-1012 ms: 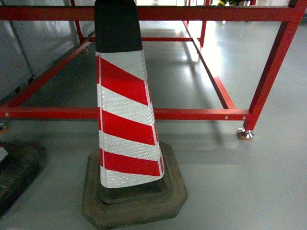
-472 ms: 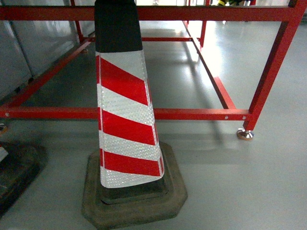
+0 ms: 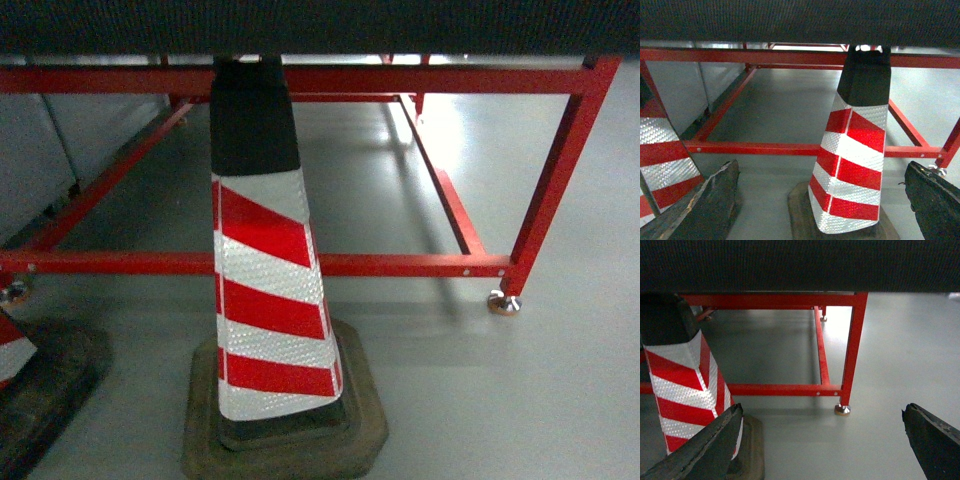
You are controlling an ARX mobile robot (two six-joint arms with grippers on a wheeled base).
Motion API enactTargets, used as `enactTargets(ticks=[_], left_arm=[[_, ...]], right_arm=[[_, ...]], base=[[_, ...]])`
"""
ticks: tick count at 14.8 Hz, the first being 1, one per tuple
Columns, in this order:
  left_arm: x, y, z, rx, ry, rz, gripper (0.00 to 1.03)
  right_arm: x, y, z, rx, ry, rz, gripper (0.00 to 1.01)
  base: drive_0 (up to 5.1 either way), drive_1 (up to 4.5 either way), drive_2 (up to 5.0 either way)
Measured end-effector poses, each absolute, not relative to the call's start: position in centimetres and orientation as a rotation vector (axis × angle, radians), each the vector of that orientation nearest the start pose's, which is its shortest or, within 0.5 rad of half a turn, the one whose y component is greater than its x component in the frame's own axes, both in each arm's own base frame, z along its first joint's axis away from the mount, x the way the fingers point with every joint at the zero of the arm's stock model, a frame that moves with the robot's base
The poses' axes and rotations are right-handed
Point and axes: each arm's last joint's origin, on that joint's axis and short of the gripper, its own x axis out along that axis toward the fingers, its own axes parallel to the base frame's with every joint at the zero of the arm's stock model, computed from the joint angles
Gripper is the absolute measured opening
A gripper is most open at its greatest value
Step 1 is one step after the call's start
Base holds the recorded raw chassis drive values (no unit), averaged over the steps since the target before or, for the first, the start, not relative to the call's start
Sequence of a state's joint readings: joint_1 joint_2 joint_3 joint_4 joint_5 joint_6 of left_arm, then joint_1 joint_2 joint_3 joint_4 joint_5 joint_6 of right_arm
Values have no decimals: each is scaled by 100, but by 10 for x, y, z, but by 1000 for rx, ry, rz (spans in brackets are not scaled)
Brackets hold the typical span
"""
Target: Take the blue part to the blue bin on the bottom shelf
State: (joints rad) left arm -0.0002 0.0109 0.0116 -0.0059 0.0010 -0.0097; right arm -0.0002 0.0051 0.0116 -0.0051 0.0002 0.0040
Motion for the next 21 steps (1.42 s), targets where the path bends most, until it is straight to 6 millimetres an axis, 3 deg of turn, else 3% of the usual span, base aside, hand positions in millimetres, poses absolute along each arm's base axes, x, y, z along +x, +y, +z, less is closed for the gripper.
enactTargets(ticks=[21], left_arm=[[98, 0, 167, -10, -1, 0, 98]], right_arm=[[97, 0, 167, 3, -7, 0, 98]], base=[[0, 0, 0]])
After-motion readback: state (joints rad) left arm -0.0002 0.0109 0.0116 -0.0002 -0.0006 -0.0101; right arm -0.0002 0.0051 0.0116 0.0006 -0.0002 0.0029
